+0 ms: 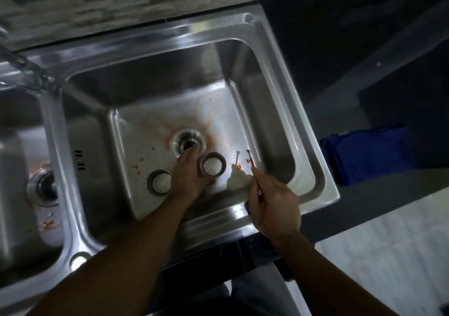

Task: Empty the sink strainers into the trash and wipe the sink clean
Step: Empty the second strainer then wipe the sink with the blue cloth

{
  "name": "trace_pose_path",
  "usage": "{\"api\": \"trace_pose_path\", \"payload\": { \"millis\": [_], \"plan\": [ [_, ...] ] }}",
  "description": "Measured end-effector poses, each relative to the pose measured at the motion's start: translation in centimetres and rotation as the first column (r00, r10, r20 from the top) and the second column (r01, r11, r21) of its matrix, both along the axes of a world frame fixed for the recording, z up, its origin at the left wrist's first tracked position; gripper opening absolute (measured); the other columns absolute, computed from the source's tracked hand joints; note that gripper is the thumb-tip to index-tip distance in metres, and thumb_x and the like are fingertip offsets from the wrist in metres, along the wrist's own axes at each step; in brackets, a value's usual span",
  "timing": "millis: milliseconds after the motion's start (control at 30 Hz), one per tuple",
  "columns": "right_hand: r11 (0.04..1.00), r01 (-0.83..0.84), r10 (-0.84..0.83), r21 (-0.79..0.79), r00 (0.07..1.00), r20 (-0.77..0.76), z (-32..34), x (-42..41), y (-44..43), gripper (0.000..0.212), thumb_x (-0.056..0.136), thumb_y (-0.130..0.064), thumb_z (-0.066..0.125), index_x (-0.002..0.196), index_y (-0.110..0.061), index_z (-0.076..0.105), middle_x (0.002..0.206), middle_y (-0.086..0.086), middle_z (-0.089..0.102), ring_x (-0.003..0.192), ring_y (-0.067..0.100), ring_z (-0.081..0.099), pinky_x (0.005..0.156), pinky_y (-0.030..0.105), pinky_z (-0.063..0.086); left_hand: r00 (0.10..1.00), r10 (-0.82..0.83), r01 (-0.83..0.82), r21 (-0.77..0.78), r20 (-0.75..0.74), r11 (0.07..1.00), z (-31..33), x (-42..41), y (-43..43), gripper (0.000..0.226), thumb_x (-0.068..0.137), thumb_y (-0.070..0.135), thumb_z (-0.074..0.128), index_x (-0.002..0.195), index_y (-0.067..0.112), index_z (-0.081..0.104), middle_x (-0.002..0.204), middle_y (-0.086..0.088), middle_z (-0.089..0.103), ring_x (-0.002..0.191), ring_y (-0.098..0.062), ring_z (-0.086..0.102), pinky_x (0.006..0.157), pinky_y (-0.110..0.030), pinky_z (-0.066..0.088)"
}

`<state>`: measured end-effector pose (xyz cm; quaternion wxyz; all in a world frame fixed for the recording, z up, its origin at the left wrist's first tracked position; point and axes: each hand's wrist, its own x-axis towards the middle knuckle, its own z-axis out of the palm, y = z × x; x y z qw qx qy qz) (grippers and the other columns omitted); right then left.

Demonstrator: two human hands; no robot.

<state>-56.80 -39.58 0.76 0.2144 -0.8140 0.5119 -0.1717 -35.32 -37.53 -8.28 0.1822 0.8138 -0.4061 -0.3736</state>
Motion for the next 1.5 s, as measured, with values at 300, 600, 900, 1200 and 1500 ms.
{"api": "trace_pose_path", "payload": {
  "millis": [300, 600, 900, 1200, 1500],
  "plan": [
    [0.995, 0.046, -0.061, 0.091, 0.982, 0.177, 0.3, -0.5, -0.3, 0.039, 0.103, -0.026, 0.043, 0.137, -0.018, 0.06, 0.089, 0.0, 0.069, 0.071, 0.013, 0.064, 0.067, 0.034, 0.058, 0.994, -0.074, 0.074, 0.007, 0.078, 0.997, 7.7, -5.2, 3.2, 0.043, 0.093, 0.043, 0.063, 0.13, 0.023, 0.063, 0.132, -0.007, 0.065, 0.122, -0.028, 0.06, 0.102, -0.043, 0.049],
    [0.994, -0.067, 0.094, -0.088, 0.931, 0.354, 2.9, -5.1, -8.8, 0.041, 0.108, -0.019, 0.042, 0.148, -0.016, 0.047, 0.11, -0.003, 0.062, 0.091, 0.0, 0.057, 0.085, 0.012, 0.05, 0.926, -0.23, 0.233, 0.026, 0.299, 0.972, 9.9, -12.5, 2.1, 0.042, 0.102, 0.045, 0.043, 0.127, 0.02, 0.067, 0.122, -0.009, 0.071, 0.111, -0.031, 0.065, 0.096, -0.036, 0.048],
    [0.992, -0.111, 0.111, -0.062, 0.994, -0.015, 2.6, -7.7, -21.1, 0.052, 0.107, -0.023, 0.036, 0.157, -0.014, 0.025, 0.155, 0.01, 0.039, 0.136, 0.023, 0.048, 0.109, 0.045, 0.048, 0.874, -0.314, 0.328, 0.027, 0.371, 0.944, 9.4, -15.3, 1.9, 0.051, 0.105, 0.036, 0.03, 0.147, 0.014, 0.05, 0.151, -0.007, 0.052, 0.144, -0.022, 0.045, 0.121, -0.03, 0.021],
    [0.942, -0.33, 0.324, 0.062, 0.848, -0.418, 1.6, -7.5, -27.8, 0.092, 0.092, 0.004, 0.057, 0.161, -0.022, 0.003, 0.169, -0.001, -0.005, 0.154, 0.032, 0.014, 0.118, 0.05, 0.028, 0.877, -0.345, 0.353, 0.04, 0.333, 0.935, 10.3, -15.3, 1.5, 0.048, 0.102, 0.029, 0.039, 0.145, 0.012, 0.052, 0.147, -0.007, 0.056, 0.14, -0.022, 0.049, 0.117, -0.03, 0.021],
    [0.907, -0.419, 0.37, 0.045, 0.741, -0.561, 1.6, -5.4, -29.1, 0.091, 0.092, -0.007, 0.056, 0.16, -0.01, -0.005, 0.169, 0.01, -0.008, 0.156, 0.028, -0.001, 0.127, 0.049, 0.013, 0.885, -0.303, 0.321, 0.007, 0.353, 0.947, 10.8, -15.6, 1.5, 0.041, 0.095, 0.021, 0.053, 0.131, 0.007, 0.065, 0.13, -0.012, 0.069, 0.126, -0.029, 0.063, 0.11, -0.036, 0.032]
  ]
}}
